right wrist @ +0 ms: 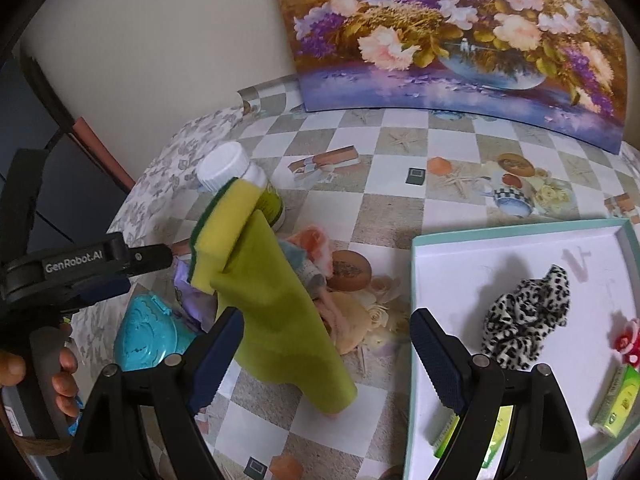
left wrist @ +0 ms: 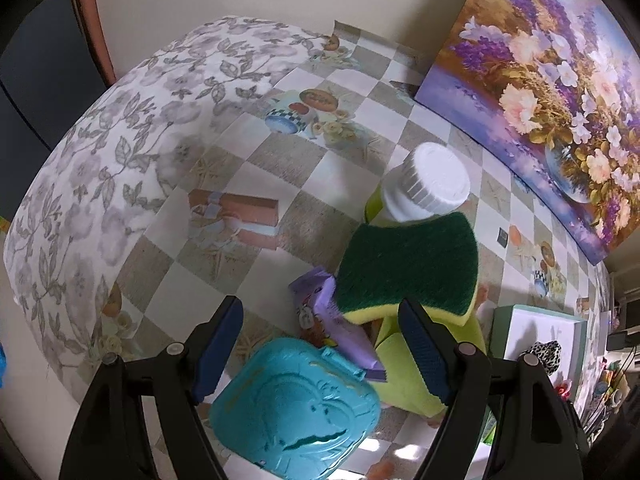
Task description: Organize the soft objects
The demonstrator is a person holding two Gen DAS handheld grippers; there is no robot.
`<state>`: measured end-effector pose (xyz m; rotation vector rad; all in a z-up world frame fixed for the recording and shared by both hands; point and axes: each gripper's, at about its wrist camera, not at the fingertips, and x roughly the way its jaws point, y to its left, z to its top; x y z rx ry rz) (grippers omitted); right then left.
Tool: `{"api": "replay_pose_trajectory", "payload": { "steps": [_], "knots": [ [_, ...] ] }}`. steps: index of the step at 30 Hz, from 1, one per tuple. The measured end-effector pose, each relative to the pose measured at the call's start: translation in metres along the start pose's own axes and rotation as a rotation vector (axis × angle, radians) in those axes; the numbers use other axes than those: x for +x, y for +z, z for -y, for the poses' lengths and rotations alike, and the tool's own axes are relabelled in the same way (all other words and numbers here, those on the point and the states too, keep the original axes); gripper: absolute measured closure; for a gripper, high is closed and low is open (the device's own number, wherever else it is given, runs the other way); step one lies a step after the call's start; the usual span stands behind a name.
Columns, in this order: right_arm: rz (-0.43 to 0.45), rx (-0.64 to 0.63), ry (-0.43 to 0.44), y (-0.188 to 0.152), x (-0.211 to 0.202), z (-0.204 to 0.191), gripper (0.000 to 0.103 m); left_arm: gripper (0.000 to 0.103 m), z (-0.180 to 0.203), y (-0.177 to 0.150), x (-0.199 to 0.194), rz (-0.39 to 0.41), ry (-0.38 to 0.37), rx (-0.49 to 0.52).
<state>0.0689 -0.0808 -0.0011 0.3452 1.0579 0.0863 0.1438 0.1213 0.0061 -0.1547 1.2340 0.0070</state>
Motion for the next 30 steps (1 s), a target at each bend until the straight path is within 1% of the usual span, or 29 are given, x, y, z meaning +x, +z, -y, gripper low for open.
{"api": "replay_pose_trajectory", "payload": {
  "steps": [1,2,4,7,9,10,13,15,18,19,21,23,25,26,28,30],
  "knots": [
    [-0.007,-0.003,0.002,0.001,0.004,-0.001,0.016,0.020,0.001,0.001,0.000,0.005,-0.006,-0.003],
    [-0.013,-0.004,0.004,0.001,0.007,-0.001,0.016,0.015,0.002,0.002,0.000,0.010,-0.017,-0.010],
    [-0.028,-0.005,0.013,0.001,0.014,-0.002,0.019,0.012,0.002,0.005,0.000,0.022,-0.052,-0.024],
    [-0.043,-0.010,0.020,0.003,0.022,-0.002,0.024,0.011,0.005,0.008,-0.001,0.033,-0.074,-0.017],
    [-0.046,-0.010,0.024,0.005,0.025,-0.002,0.032,0.006,0.006,0.010,0.000,0.038,-0.073,-0.014],
    [-0.048,-0.008,0.026,0.006,0.027,-0.002,0.033,0.002,0.007,0.011,0.001,0.038,-0.079,-0.016],
    [-0.056,-0.004,0.048,0.007,0.032,-0.001,0.041,0.001,0.009,0.012,0.003,0.037,-0.097,-0.010],
    [-0.061,-0.009,0.055,0.008,0.034,-0.002,0.052,0.001,0.013,0.013,0.002,0.035,-0.102,0.007],
    [-0.060,-0.015,0.072,0.007,0.035,-0.004,0.053,0.001,0.021,0.013,0.001,0.034,-0.087,0.026],
    [-0.061,-0.013,0.081,0.007,0.035,-0.005,0.056,0.001,0.023,0.012,0.000,0.034,-0.084,0.034],
    [-0.062,-0.015,0.089,0.007,0.035,-0.005,0.067,0.001,0.030,0.011,0.001,0.031,-0.083,0.060],
    [-0.062,-0.014,0.100,0.006,0.034,-0.005,0.071,0.001,0.037,0.010,0.002,0.025,-0.087,0.085],
    [-0.063,-0.011,0.113,0.006,0.034,-0.004,0.079,0.001,0.045,0.008,0.002,0.025,-0.083,0.107],
    [-0.064,-0.010,0.119,0.006,0.034,-0.004,0.085,0.001,0.047,0.007,0.002,0.027,-0.079,0.113],
    [-0.065,-0.010,0.131,0.006,0.034,-0.003,0.087,0.001,0.053,0.006,0.002,0.033,-0.071,0.131],
    [-0.067,-0.010,0.137,0.005,0.033,-0.002,0.092,0.002,0.057,0.005,0.003,0.039,-0.065,0.147]
  ]
}}
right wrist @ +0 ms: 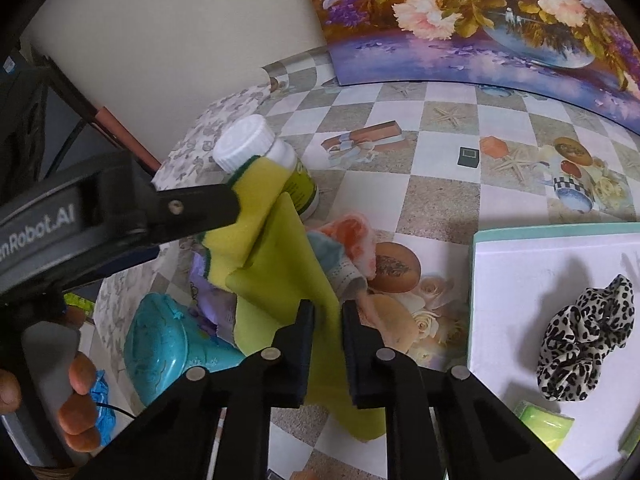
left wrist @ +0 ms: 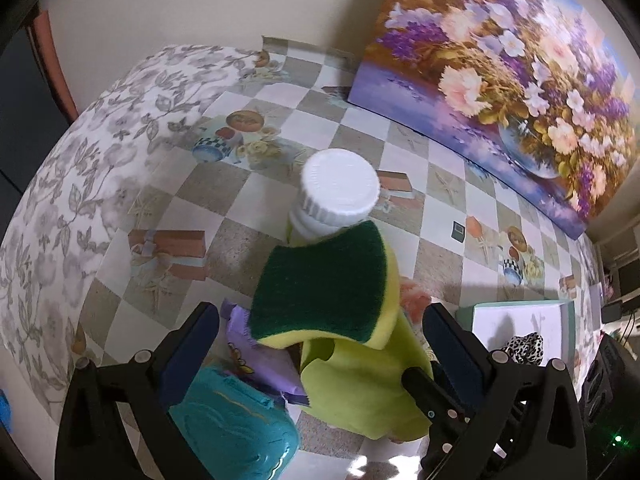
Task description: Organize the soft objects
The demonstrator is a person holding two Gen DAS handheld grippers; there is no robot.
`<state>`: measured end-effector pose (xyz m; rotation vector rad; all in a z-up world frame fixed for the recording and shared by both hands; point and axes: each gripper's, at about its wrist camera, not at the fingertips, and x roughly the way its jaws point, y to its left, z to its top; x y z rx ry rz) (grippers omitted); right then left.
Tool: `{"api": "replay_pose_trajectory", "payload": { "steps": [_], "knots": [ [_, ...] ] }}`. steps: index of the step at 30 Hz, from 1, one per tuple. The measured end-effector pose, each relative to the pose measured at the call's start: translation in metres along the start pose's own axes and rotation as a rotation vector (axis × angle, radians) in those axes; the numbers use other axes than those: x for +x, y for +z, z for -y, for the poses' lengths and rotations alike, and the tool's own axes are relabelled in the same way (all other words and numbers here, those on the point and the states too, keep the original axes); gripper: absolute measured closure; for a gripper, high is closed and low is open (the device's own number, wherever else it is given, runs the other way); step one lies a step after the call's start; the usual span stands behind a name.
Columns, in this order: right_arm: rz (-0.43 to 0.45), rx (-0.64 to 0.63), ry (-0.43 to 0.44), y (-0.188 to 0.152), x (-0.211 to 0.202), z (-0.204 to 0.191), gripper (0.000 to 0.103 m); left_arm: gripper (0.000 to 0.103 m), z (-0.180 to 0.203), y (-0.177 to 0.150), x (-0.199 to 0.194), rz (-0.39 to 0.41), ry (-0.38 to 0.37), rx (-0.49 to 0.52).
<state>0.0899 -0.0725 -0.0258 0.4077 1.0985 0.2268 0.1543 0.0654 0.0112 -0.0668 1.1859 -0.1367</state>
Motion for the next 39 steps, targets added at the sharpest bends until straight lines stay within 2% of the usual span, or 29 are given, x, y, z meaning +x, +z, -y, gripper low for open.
{"api": "replay_pose_trajectory", "payload": {
  "steps": [3,9,11,16,25,34,39],
  "knots": [
    [-0.001,0.019,0.014,0.000,0.000,0.005,0.092,0.004,0.007,-0.001,0.003,0.003,0.021,0.033],
    [-0.006,0.031,0.031,0.001,0.001,0.008,0.092,0.026,0.018,-0.003,0.015,-0.011,0.054,0.076],
    [-0.007,0.031,0.035,0.001,0.001,0.009,0.092,0.043,0.018,-0.004,0.019,-0.020,0.056,0.072],
    [-0.007,0.039,0.040,0.001,0.001,0.011,0.092,0.055,0.014,-0.004,0.020,-0.012,0.040,0.039],
    [0.018,0.042,0.107,0.003,-0.010,0.005,0.096,0.065,0.000,-0.001,0.006,0.022,0.045,-0.022],
    [0.047,0.063,0.184,0.006,-0.023,0.002,0.097,0.067,-0.013,0.001,-0.007,0.048,0.023,-0.080],
    [0.094,0.084,0.255,0.012,-0.041,0.001,0.097,0.067,-0.017,0.004,-0.022,0.085,0.017,-0.092]
  ]
}}
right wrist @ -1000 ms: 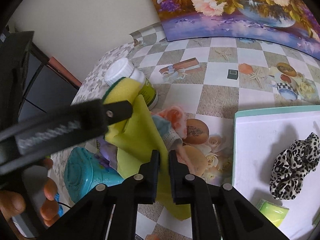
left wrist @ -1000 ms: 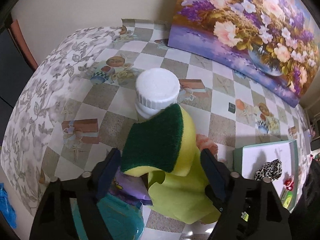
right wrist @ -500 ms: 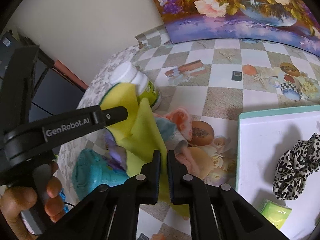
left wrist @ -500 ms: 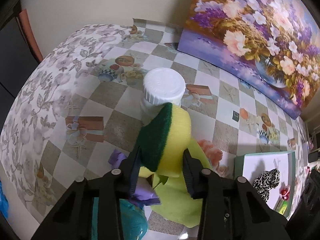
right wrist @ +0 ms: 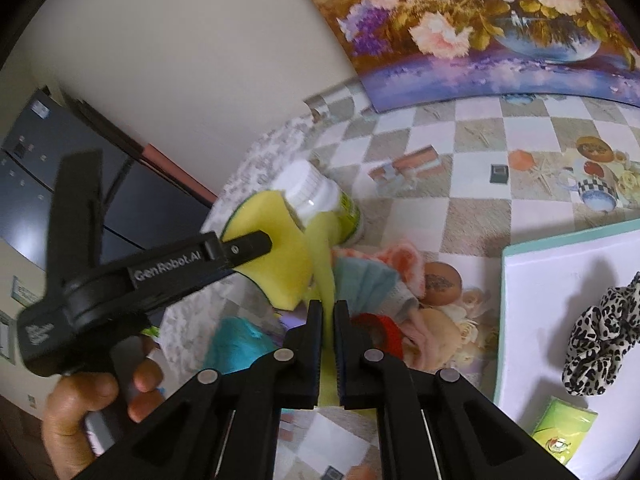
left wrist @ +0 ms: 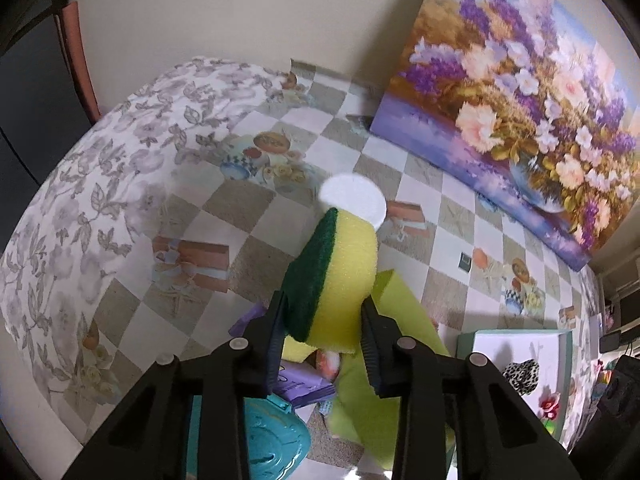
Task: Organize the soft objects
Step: 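Carry sponge and cloth over the white tray and open both grippers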
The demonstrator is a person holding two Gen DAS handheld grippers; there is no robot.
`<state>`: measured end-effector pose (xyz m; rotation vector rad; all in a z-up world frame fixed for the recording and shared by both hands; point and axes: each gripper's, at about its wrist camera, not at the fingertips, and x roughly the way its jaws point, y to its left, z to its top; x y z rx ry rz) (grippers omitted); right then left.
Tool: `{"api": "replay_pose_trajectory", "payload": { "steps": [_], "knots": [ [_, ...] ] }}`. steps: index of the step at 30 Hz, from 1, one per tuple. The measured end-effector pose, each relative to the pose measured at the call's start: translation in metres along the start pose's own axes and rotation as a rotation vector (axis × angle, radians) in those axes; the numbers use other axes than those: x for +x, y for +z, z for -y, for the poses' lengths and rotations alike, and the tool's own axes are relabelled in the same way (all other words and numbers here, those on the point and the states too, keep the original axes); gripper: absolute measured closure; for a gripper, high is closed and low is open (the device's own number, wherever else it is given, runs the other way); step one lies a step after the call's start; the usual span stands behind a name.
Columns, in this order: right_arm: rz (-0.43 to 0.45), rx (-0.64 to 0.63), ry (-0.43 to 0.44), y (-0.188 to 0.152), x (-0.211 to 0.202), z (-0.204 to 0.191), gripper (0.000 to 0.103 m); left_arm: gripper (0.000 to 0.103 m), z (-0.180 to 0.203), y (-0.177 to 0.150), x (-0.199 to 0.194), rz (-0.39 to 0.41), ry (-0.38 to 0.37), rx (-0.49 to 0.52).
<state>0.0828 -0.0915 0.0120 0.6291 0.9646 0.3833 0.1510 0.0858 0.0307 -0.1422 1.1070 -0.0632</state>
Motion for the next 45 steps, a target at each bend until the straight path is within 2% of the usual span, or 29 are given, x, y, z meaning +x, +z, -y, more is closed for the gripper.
{"api": "replay_pose_trajectory", "payload": {
  "steps": [8,14,21,28,31,36,41,45],
  "knots": [
    [0.111,0.002,0.061,0.012,-0.041,-0.011,0.097,0.067,-0.003,0.008,-0.038,0.086,-0.025,-0.017],
    [0.218,0.020,0.032,0.018,-0.082,-0.003,0.097,0.067,0.007,0.008,-0.054,0.108,-0.061,-0.004],
    [0.331,0.095,-0.067,0.021,-0.133,0.032,0.097,0.067,0.035,-0.001,-0.062,0.105,-0.095,0.044],
    [0.422,0.204,-0.194,0.012,-0.184,0.084,0.097,0.067,0.082,-0.016,-0.062,0.080,-0.143,0.133],
    [0.435,0.230,-0.266,0.010,-0.196,0.101,0.097,0.067,0.103,-0.025,-0.059,0.067,-0.156,0.177],
    [0.447,0.283,-0.326,0.005,-0.214,0.129,0.097,0.067,0.138,-0.042,-0.052,0.050,-0.163,0.269],
    [0.421,0.311,-0.394,-0.002,-0.219,0.154,0.097,0.067,0.171,-0.060,-0.036,0.011,-0.172,0.351],
    [0.383,0.337,-0.420,-0.005,-0.211,0.173,0.097,0.067,0.194,-0.074,-0.017,-0.011,-0.137,0.419]
  ]
}}
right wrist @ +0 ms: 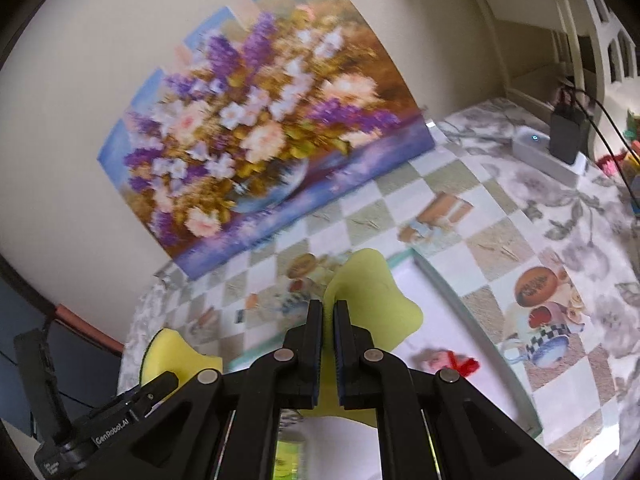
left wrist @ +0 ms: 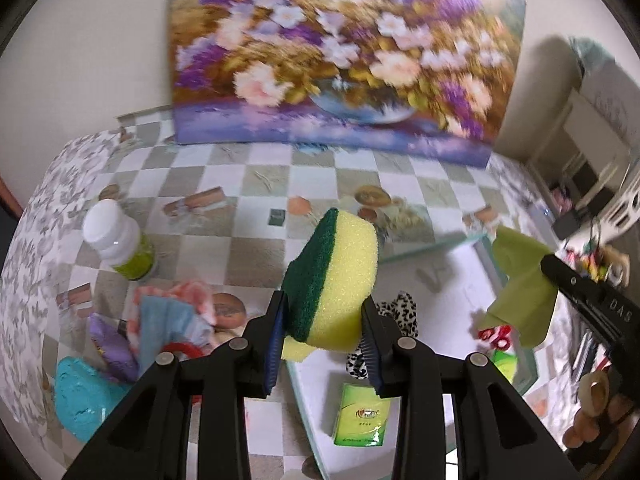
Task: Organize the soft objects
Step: 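Carry sponge and cloth over the white tray and open both grippers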
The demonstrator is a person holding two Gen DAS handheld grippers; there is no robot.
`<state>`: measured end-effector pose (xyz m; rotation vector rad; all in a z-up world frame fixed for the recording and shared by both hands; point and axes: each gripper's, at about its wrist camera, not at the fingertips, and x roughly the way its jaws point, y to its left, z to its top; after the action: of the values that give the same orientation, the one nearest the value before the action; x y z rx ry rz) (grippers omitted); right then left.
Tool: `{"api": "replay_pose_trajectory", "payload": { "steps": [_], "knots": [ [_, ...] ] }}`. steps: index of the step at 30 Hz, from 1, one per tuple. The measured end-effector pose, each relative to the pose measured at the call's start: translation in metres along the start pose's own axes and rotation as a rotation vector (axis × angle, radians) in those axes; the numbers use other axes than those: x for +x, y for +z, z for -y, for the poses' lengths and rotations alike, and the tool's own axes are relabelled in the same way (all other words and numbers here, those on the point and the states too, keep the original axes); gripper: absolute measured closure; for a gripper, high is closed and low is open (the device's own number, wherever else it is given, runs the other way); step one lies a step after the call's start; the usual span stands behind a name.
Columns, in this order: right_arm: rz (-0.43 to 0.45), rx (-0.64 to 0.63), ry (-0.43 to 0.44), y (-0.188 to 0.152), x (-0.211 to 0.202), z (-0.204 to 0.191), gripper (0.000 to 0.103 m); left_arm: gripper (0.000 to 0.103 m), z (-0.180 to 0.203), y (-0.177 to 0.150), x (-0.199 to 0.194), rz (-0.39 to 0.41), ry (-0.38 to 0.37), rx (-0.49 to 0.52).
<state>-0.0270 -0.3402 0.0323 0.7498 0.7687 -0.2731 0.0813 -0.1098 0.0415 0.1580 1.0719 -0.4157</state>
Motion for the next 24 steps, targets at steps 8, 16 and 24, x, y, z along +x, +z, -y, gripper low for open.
{"api": "replay_pose_trajectory", "payload": {
  "steps": [8,16,24],
  "knots": [
    [-0.068,-0.011,-0.037,-0.008,0.026,0.007,0.097,0.067,0.020,-0.009,0.038,-0.071,0.046,0.067],
    [-0.102,-0.022,-0.074,-0.011,0.034,0.010,0.097,0.066,0.039,-0.015,0.050,-0.095,0.049,0.110],
    [-0.099,-0.048,-0.082,-0.008,0.029,0.004,0.093,0.047,0.046,-0.013,0.045,-0.121,-0.026,0.091]
  ]
}}
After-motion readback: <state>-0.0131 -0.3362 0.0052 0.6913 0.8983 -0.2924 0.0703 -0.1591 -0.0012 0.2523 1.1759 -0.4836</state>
